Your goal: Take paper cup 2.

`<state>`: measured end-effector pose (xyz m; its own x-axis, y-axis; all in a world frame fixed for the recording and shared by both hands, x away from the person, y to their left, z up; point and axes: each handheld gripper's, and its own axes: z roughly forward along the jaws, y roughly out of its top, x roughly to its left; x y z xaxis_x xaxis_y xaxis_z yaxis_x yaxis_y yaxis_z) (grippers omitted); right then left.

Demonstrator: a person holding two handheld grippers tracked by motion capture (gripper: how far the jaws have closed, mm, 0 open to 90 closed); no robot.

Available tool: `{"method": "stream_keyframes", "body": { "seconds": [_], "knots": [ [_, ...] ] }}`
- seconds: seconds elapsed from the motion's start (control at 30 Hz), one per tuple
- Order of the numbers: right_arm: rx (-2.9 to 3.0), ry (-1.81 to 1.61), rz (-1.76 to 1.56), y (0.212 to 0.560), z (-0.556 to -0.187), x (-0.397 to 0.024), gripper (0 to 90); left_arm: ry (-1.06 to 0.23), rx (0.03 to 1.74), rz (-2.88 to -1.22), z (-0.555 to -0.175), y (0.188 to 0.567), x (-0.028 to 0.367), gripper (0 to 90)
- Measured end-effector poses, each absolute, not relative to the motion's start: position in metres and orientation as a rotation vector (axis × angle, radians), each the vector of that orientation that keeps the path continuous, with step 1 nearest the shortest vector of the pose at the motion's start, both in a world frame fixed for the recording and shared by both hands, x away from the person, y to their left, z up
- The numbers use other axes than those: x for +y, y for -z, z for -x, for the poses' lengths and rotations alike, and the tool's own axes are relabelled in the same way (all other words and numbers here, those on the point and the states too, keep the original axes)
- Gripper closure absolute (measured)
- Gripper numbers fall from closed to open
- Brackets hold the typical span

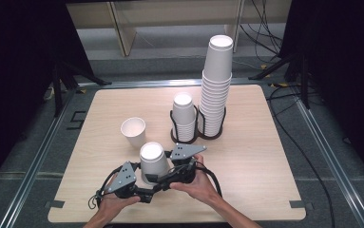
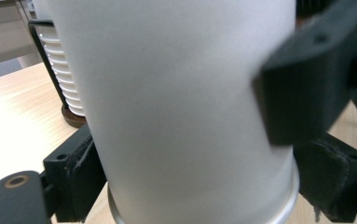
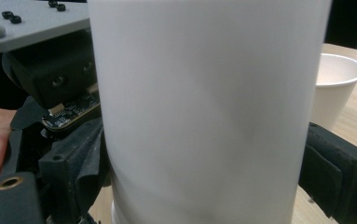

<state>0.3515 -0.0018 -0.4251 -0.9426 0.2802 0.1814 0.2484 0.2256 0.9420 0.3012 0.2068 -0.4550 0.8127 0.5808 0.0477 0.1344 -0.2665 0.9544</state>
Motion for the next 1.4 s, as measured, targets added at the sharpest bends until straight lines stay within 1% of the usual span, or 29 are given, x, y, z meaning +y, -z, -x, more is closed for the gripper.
{"method": "stream_keyframes", "body": {
  "seconds": [0.03, 0.23, 0.67, 0.8, 0.9, 1.07, 1.4],
  "knots": [
    [2.425, -1.853, -0.501, 0.423, -0.353, -0.002, 11.4, -0.464, 0.539, -1.806, -0.302, 0.457, 0.205, 12.6],
    [2.425, -1.835, -0.482, 0.407, -0.351, -0.006, 14.7, -0.495, 0.515, -1.862, -0.299, 0.458, 0.203, 13.0],
    [2.445, -1.78, -0.443, 0.391, -0.356, -0.012, 15.4, -0.508, 0.481, -1.905, -0.299, 0.46, 0.202, 13.3],
    [2.488, -1.777, -0.488, 0.391, -0.355, -0.012, 15.9, -0.51, 0.471, -1.925, -0.298, 0.46, 0.202, 13.4],
    [2.501, -1.792, -0.45, 0.391, -0.355, -0.011, 22.7, -0.51, 0.465, -1.933, -0.298, 0.46, 0.202, 13.3],
    [2.504, -1.798, -0.463, 0.389, -0.353, -0.012, 24.1, -0.508, 0.452, -1.908, -0.298, 0.459, 0.203, 11.9],
    [2.463, -1.911, -0.455, 0.389, -0.36, -0.019, 24.6, -0.499, 0.434, -1.858, -0.298, 0.458, 0.205, 9.3]
  ]
}}
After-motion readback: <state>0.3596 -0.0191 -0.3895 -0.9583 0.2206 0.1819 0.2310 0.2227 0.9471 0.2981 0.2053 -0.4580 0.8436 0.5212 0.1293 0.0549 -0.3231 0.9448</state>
